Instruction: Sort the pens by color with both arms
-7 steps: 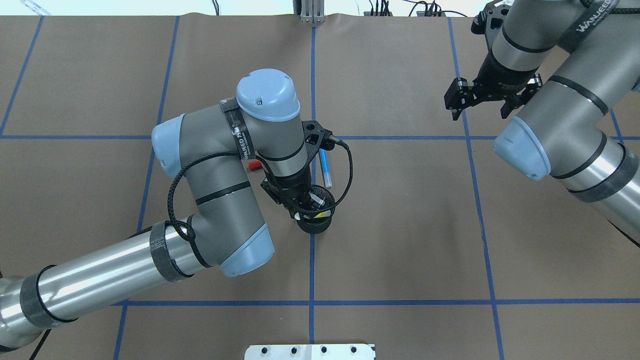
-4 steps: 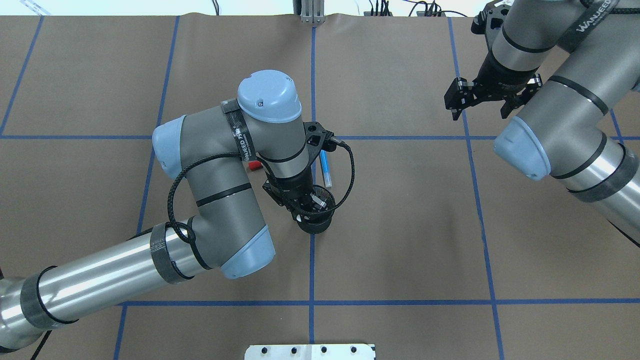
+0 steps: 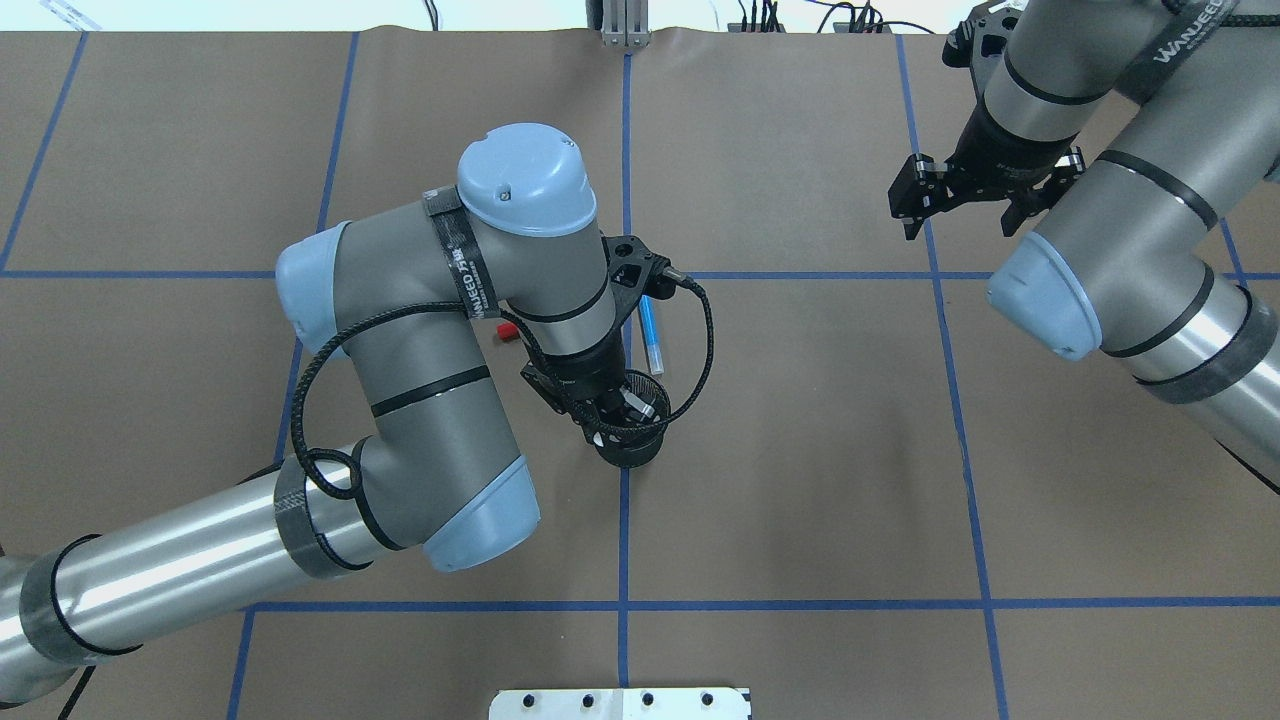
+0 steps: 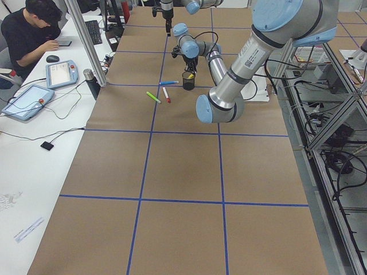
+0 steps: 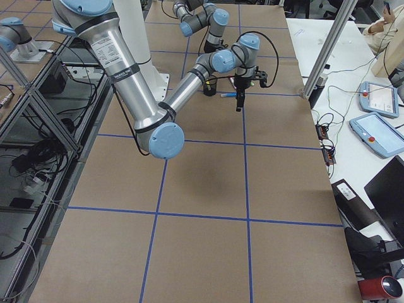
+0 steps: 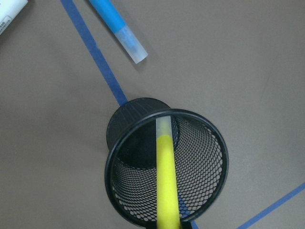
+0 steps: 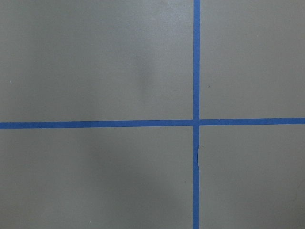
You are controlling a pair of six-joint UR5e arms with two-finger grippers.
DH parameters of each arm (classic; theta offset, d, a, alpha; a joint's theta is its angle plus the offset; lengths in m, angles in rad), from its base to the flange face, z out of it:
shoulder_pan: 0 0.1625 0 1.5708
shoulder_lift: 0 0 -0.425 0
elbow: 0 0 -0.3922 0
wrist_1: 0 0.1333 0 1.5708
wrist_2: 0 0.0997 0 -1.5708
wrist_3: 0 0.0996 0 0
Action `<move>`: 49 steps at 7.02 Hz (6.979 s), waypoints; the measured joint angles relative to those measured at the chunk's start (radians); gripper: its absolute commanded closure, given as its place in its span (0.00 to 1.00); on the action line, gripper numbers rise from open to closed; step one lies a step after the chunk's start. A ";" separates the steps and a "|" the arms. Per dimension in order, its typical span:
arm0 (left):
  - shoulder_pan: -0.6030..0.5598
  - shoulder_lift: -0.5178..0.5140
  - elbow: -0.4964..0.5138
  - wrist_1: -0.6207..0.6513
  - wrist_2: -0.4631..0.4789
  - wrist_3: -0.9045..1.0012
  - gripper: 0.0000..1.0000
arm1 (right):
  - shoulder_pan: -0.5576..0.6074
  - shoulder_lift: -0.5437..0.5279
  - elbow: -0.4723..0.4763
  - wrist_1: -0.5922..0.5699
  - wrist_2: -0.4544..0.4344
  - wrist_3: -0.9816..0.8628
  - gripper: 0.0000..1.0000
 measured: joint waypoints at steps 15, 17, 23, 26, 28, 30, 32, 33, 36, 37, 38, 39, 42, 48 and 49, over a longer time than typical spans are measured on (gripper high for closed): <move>-0.412 0.094 0.370 -0.445 -0.070 -0.122 0.88 | -0.016 0.024 0.002 0.006 -0.040 0.015 0.01; -0.392 0.088 0.421 -0.489 -0.052 -0.132 0.87 | -0.020 0.025 0.001 0.006 -0.044 0.017 0.01; -0.332 0.094 0.427 -0.526 -0.008 -0.165 0.16 | -0.024 0.025 -0.001 0.006 -0.046 0.017 0.01; -0.336 0.109 0.404 -0.524 -0.007 -0.165 0.00 | -0.019 0.024 -0.001 0.009 -0.043 0.006 0.01; -0.390 0.151 0.361 -0.521 -0.016 -0.118 0.00 | 0.022 0.013 -0.004 0.034 -0.025 -0.090 0.01; -0.490 0.201 0.349 -0.513 -0.054 0.044 0.00 | 0.107 0.004 -0.041 0.063 0.025 -0.232 0.01; -0.616 0.265 0.343 -0.508 -0.139 0.204 0.00 | 0.206 -0.031 -0.107 0.156 0.096 -0.367 0.01; -0.681 0.305 0.343 -0.505 -0.166 0.300 0.00 | 0.268 -0.057 -0.149 0.216 0.136 -0.445 0.01; -0.864 0.420 0.349 -0.480 -0.243 0.578 0.00 | 0.431 -0.117 -0.265 0.261 0.204 -0.710 0.01; -0.918 0.468 0.353 -0.478 -0.264 0.659 0.00 | 0.469 -0.153 -0.273 0.262 0.227 -0.757 0.01; -0.963 0.509 0.358 -0.478 -0.272 0.724 0.00 | 0.496 -0.190 -0.275 0.263 0.244 -0.800 0.01; -0.999 0.536 0.364 -0.478 -0.274 0.771 0.00 | 0.520 -0.228 -0.273 0.265 0.251 -0.851 0.01; -1.061 0.601 0.382 -0.481 -0.277 0.876 0.00 | 0.619 -0.326 -0.266 0.267 0.251 -0.993 0.01; -1.116 0.681 0.359 -0.491 -0.270 0.907 0.00 | 0.676 -0.395 -0.276 0.258 0.201 -1.005 0.01; -1.118 0.695 0.342 -0.491 -0.267 0.906 0.00 | 0.676 -0.404 -0.277 0.259 0.200 -1.005 0.01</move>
